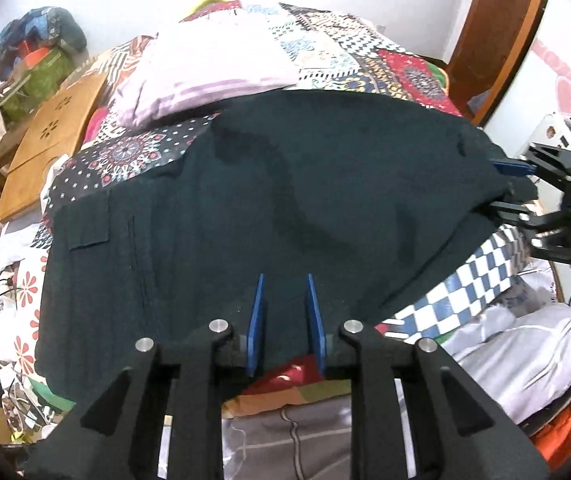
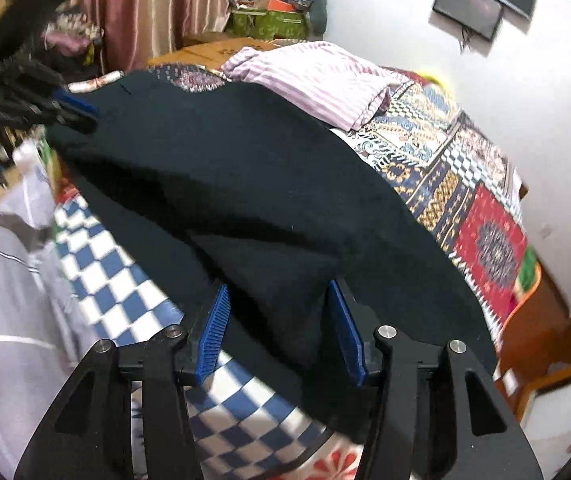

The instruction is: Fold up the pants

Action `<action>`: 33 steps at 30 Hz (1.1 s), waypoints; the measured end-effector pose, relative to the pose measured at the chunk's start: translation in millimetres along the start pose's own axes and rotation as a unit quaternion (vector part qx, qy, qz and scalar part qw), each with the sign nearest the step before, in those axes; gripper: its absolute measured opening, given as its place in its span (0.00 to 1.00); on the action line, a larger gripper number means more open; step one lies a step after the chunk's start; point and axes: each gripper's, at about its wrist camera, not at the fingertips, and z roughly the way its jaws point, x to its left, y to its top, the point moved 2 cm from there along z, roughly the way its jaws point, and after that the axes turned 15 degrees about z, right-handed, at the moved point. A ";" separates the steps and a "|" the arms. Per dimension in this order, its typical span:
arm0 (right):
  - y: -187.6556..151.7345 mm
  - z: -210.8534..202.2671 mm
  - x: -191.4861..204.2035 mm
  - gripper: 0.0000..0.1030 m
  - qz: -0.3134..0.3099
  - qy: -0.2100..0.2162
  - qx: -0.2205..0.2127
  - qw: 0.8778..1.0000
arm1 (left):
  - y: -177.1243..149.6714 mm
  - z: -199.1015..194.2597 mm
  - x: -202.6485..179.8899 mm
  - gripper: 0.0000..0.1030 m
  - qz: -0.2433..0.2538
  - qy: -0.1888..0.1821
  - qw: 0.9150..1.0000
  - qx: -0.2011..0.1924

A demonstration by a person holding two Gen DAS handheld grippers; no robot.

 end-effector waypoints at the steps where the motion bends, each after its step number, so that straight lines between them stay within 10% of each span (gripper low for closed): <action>1: 2.5 0.2 0.0 0.41 0.003 -0.001 -0.012 1.000 | 1.7 -0.3 -1.9 0.22 0.001 -0.003 1.000 -0.001; 5: 8.8 1.4 1.9 0.10 0.013 0.018 -0.018 1.000 | 10.8 -0.5 -9.7 0.30 0.006 -0.012 1.000 -0.010; 13: 5.3 -21.8 -19.1 0.06 0.101 0.130 0.006 0.986 | 32.4 6.3 -30.0 0.49 0.028 -0.038 0.999 -0.017; 25: -7.6 -39.0 -23.6 0.04 0.104 0.129 0.037 0.986 | 45.0 22.6 -35.1 0.51 0.033 -0.058 0.998 -0.006; 33: 48.2 -32.7 -8.7 0.44 0.171 0.165 -0.019 0.971 | 42.8 40.2 -68.4 0.51 0.076 -0.075 0.994 -0.003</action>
